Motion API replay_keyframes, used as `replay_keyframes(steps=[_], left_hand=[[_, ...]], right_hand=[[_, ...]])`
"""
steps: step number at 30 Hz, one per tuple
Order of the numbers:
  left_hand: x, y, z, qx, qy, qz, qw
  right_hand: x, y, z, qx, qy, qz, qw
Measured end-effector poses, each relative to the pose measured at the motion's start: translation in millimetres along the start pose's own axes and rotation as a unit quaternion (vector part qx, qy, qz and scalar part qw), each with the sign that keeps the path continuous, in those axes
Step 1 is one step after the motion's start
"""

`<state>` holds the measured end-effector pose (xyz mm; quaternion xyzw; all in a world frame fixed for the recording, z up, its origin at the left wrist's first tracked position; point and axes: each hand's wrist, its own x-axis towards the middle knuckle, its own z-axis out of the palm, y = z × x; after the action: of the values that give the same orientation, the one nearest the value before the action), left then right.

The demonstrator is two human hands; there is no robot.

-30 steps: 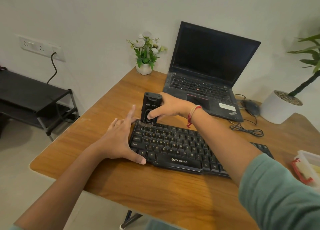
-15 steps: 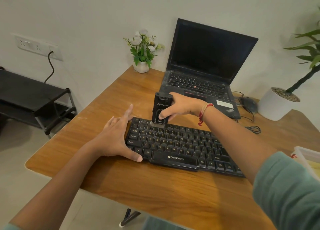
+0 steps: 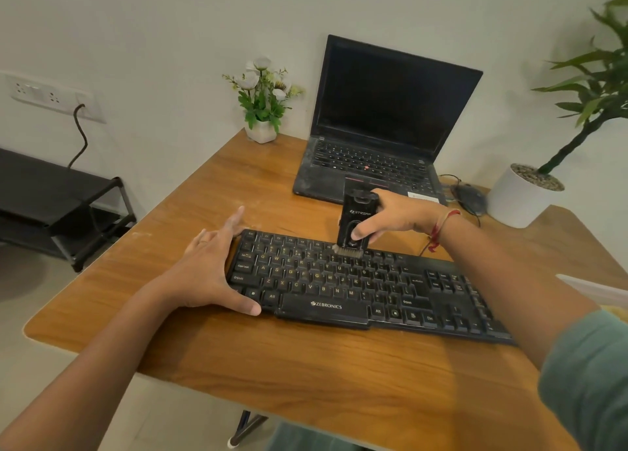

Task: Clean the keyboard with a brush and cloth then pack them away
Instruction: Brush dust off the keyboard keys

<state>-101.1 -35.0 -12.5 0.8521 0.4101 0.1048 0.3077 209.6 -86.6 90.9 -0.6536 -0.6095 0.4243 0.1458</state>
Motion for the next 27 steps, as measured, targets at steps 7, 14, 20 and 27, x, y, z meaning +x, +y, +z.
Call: replay_keyframes(steps=[7, 14, 20, 27], left_hand=[[1.9, -5.0, 0.6, -0.003, 0.001, -0.005, 1.0], [-0.6, 1.7, -0.8, -0.005, 0.0, 0.001, 1.0], [-2.7, 5.3, -1.0, -0.012, 0.005, 0.012, 1.0], [-2.8, 4.8, -0.6, -0.007, 0.012, 0.017, 1.0]], right_hand=[[-26.7, 30.2, -22.3, 0.003, 0.029, 0.043, 0.999], [-69.0, 75.5, -61.8, -0.014, 0.052, 0.116, 0.992], [-108.6, 96.9, -90.1, -0.143, 0.102, 0.179, 0.968], [-81.3, 68.6, -62.1, -0.1, 0.108, 0.082, 0.986]])
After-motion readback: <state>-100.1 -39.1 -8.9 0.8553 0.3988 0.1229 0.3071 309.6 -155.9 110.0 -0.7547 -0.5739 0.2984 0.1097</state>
